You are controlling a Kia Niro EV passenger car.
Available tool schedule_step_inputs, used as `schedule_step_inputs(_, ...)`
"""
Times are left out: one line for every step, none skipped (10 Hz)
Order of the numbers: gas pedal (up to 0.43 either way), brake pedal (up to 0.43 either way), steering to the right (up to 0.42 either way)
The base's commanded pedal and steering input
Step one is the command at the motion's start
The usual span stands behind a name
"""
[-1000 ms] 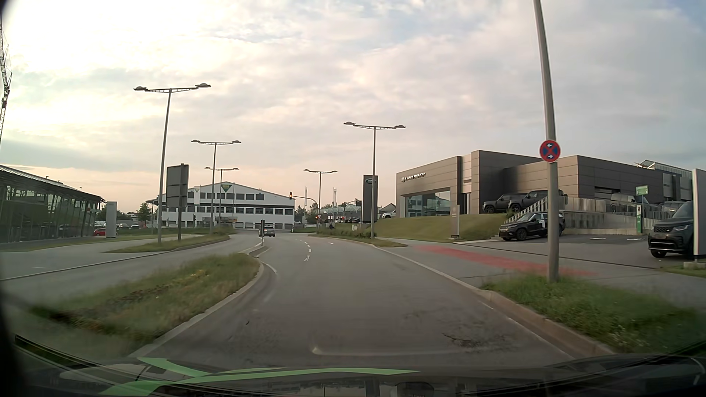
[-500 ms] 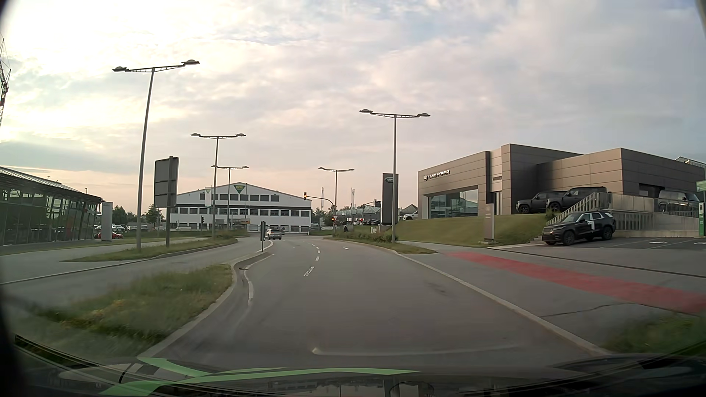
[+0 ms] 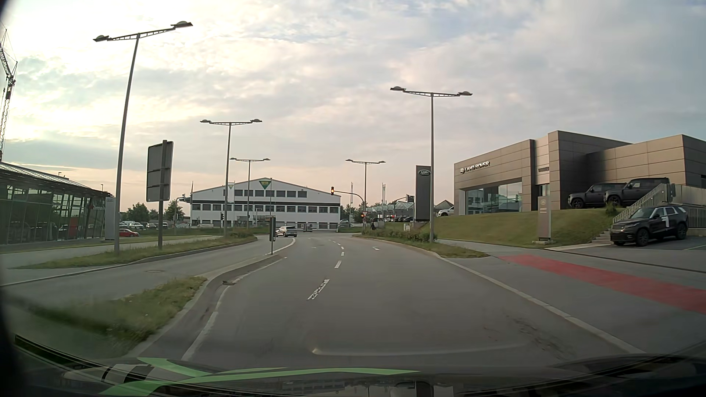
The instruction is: Follow the waypoints while adhering to traffic rules and regulations
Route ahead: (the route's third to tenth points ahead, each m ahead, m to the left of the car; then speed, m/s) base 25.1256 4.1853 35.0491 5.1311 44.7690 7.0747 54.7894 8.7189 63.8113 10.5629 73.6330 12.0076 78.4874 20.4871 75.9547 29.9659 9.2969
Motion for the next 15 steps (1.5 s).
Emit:
schedule_step_inputs(0.0,0.0,-0.075)
schedule_step_inputs(0.0,0.0,-0.073)
schedule_step_inputs(0.0,0.0,-0.067)
schedule_step_inputs(0.0,0.0,-0.058)
schedule_step_inputs(0.0,0.006,-0.052)
schedule_step_inputs(0.0,0.018,-0.046)
schedule_step_inputs(0.0,0.024,-0.04)
schedule_step_inputs(0.0,0.049,-0.035)
schedule_step_inputs(0.0,0.061,-0.031)
schedule_step_inputs(0.0,0.061,-0.029)
schedule_step_inputs(0.0,0.067,-0.029)
schedule_step_inputs(0.0,0.061,-0.028)
schedule_step_inputs(0.0,0.061,-0.027)
schedule_step_inputs(0.0,0.067,-0.025)
schedule_step_inputs(0.0,0.073,-0.02)
